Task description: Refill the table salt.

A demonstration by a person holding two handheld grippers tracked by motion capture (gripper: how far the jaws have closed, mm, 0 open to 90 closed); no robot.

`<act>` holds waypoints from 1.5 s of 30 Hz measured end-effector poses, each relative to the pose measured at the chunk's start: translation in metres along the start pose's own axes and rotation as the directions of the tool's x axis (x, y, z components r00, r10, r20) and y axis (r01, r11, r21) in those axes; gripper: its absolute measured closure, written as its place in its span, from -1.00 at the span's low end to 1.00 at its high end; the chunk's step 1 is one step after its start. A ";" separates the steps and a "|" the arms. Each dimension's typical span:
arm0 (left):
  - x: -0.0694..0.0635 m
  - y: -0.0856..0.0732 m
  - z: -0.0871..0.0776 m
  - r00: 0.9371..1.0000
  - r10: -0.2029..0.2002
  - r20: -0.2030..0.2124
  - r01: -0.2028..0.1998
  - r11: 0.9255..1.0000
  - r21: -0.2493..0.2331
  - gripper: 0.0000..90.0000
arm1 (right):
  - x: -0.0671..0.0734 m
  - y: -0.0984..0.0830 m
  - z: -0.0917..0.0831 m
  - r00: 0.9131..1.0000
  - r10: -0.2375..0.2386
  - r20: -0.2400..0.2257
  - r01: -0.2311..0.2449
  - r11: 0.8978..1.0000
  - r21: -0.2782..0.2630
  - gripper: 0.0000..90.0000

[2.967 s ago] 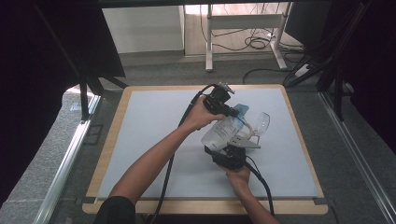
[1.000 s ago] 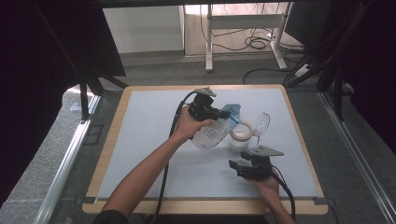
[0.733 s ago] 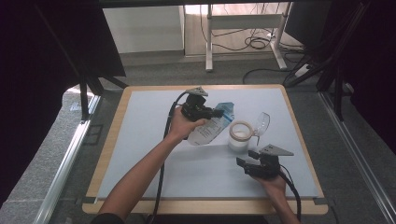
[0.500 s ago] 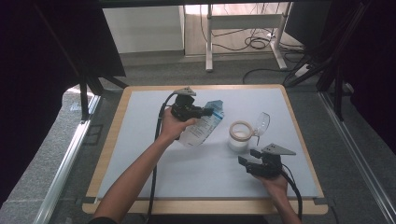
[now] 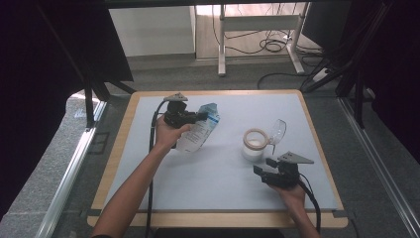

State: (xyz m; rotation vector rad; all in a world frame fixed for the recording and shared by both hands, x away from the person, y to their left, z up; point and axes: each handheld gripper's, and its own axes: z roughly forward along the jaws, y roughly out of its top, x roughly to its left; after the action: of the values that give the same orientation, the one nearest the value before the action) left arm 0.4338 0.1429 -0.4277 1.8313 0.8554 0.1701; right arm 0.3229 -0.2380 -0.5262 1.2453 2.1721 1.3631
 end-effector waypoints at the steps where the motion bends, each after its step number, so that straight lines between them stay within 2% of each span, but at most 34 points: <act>1: 0.002 -0.001 -0.002 1.000 -0.001 -0.008 0.001 1.000 -0.002 0.99 | 0.000 0.000 0.000 1.000 0.000 0.000 0.000 1.000 0.001 -0.25; 4: 0.009 -0.006 -0.008 0.999 -0.010 -0.031 0.010 1.000 -0.012 0.99 | 0.000 0.000 0.000 1.000 0.003 -0.002 -0.003 1.000 0.003 -0.25; 6: 0.014 -0.012 -0.013 0.998 -0.009 -0.061 0.009 1.000 -0.010 0.99 | -0.001 0.000 0.000 1.000 0.002 -0.001 -0.002 1.000 0.003 -0.25; 10: 0.023 -0.025 -0.023 0.995 -0.035 -0.090 0.033 0.999 -0.022 0.99 | -0.003 0.000 -0.001 1.000 0.007 0.002 -0.007 1.000 0.001 -0.25; 16: 0.030 -0.040 -0.036 0.991 -0.033 -0.131 0.031 0.999 -0.019 0.99 | -0.005 0.000 -0.002 1.000 0.012 0.009 -0.012 1.000 0.000 -0.25; 18: 0.033 -0.045 -0.042 0.992 -0.052 -0.115 0.047 0.998 -0.045 0.99 | -0.005 0.000 -0.002 1.000 0.013 0.010 -0.013 1.000 0.000 -0.25; 22: 0.035 -0.052 -0.052 0.991 -0.061 -0.121 0.053 0.996 -0.069 0.98 | -0.007 0.000 -0.002 1.000 0.016 0.014 -0.016 1.000 -0.002 -0.25; 27: 0.034 -0.057 -0.061 0.991 -0.049 -0.127 0.039 0.996 -0.076 0.96 | -0.007 0.001 -0.003 1.000 0.015 0.015 -0.015 1.000 -0.004 -0.25; 33: 0.035 -0.064 -0.070 0.990 -0.055 -0.133 0.044 0.996 -0.081 0.93 | -0.010 0.002 -0.005 0.999 0.027 0.021 -0.027 1.000 -0.011 -0.25; 39: 0.034 -0.067 -0.074 0.992 -0.043 -0.117 0.034 0.996 -0.079 0.86 | -0.010 0.003 -0.005 0.999 0.027 0.021 -0.026 1.000 -0.015 -0.25; 45: 0.032 -0.070 -0.077 0.992 -0.030 -0.122 0.020 0.997 -0.079 0.76 | -0.010 0.003 -0.005 1.000 0.024 0.019 -0.024 1.000 -0.014 -0.25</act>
State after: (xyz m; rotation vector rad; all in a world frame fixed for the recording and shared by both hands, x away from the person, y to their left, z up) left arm 0.3866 0.2349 -0.4634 1.7508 0.9449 0.2993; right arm 0.3271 -0.2481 -0.5235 1.2788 2.1380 1.3672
